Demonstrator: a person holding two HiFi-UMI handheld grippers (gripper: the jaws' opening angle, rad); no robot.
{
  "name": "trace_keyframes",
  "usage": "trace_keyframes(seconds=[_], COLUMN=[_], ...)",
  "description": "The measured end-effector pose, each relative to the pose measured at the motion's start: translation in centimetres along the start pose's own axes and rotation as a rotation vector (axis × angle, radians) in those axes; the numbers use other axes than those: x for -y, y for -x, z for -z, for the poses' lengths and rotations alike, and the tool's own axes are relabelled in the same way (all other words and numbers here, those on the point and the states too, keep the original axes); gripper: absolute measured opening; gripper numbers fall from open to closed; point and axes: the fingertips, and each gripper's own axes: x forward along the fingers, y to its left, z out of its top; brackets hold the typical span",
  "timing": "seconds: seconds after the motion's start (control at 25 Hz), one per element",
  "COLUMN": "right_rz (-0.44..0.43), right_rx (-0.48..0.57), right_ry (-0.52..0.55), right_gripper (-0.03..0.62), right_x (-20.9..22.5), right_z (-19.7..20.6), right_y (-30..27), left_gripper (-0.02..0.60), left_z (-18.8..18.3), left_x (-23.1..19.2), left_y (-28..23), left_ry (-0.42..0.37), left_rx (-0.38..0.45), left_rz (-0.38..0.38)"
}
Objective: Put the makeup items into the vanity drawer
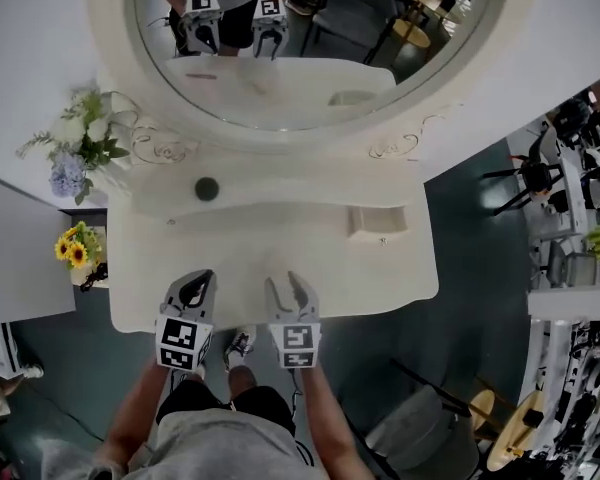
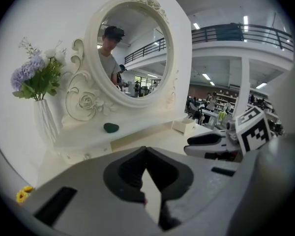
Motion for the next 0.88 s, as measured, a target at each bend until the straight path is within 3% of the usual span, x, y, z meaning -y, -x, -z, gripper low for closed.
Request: trace_keyframes(seconds=[0.52, 0.64, 0.88], right_rz=[-0.055, -0.031, -0.040], right_rx=[-0.197, -0.223, -0.220], right_ry=[0.041, 0.077, 0.084], right_gripper=[0.189, 0.124, 0.095], right_x=[-0.1, 0.1, 0.2], right_z=[5.1, 6.0, 5.8], right_y=[-5.0, -5.3, -5.5], left_gripper=[0.000, 0.000, 0.000], left_z=[1.2, 1.1, 1.0], left_x=[-1.7, -1.8, -1.6], left_y=[-1.9, -2.0, -2.2], left_ry=[0.043, 0.041, 0.030], left_rx=[-0.057, -0.060, -0.062], left_rz=[-0.037, -0.040, -0.045])
